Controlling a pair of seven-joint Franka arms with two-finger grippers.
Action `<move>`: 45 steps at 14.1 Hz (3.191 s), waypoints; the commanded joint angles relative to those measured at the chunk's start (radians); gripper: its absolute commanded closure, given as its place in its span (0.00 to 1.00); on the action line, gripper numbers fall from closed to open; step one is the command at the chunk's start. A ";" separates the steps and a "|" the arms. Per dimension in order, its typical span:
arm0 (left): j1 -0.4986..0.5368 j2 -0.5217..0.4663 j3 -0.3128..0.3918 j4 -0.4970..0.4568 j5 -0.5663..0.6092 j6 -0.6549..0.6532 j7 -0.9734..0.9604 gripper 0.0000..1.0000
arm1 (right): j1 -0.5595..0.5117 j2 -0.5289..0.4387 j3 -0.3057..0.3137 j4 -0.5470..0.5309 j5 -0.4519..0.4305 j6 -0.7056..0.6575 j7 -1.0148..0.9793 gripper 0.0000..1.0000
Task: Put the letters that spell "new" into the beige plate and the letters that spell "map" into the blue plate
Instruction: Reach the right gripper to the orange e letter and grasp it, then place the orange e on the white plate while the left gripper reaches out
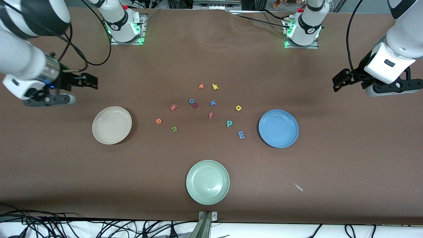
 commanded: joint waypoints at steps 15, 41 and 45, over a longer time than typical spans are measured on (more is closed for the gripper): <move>-0.007 -0.006 -0.005 -0.002 -0.026 -0.002 0.016 0.00 | 0.210 0.285 -0.001 -0.435 -0.016 0.924 0.319 0.00; -0.119 0.338 -0.080 0.031 -0.058 0.231 0.006 0.00 | 0.243 0.425 -0.022 -0.412 -0.063 1.061 0.414 0.65; -0.119 0.338 -0.080 0.031 -0.058 0.231 0.006 0.00 | 0.248 0.428 -0.021 -0.409 -0.054 1.058 0.406 0.76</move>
